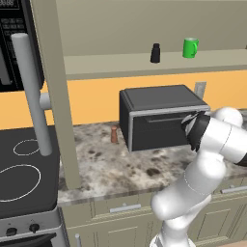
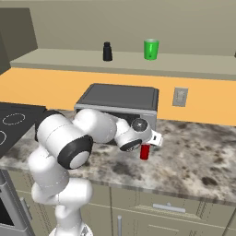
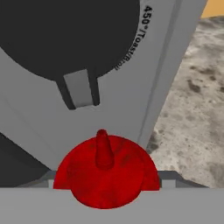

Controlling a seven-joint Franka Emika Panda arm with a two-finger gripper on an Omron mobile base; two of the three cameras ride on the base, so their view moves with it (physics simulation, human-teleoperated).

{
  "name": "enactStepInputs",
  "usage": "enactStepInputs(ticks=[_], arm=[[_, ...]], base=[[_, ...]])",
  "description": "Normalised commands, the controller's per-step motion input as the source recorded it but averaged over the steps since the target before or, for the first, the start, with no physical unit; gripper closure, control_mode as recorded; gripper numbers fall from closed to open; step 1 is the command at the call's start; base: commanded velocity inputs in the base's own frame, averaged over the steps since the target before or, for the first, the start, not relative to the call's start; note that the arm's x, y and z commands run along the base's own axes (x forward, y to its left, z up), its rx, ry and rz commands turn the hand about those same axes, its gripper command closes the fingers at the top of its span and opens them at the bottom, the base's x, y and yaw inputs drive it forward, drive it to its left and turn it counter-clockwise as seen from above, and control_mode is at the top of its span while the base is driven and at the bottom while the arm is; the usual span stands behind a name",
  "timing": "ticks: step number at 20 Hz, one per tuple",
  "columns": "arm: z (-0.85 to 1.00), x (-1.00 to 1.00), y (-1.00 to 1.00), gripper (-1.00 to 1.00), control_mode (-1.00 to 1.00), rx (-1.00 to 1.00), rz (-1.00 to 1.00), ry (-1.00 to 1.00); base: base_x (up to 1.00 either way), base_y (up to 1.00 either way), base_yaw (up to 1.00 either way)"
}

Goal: Pick the ketchup and shaker from the counter and place them in the cabinet.

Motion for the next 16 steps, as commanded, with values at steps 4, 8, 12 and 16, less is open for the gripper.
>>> enactStepInputs(ticks=[4,8,12,16], arm=[[0.00,0.00,-0.16,1.00,-1.00,0.03,0.00,0.00],[0.18,0.00,-0.02,1.00,-1.00,0.03,0.00,0.01],[0.54,-0.18,0.00,1.00,-1.00,0.04,0.00,0.00],[0.72,-0.37,0.00,1.00,-1.00,0.04,0.00,0.00]], base=[[0.00,0.00,0.00],[0.00,0.00,0.00],[0.00,0.00,0.00],[0.00,0.00,0.00]])
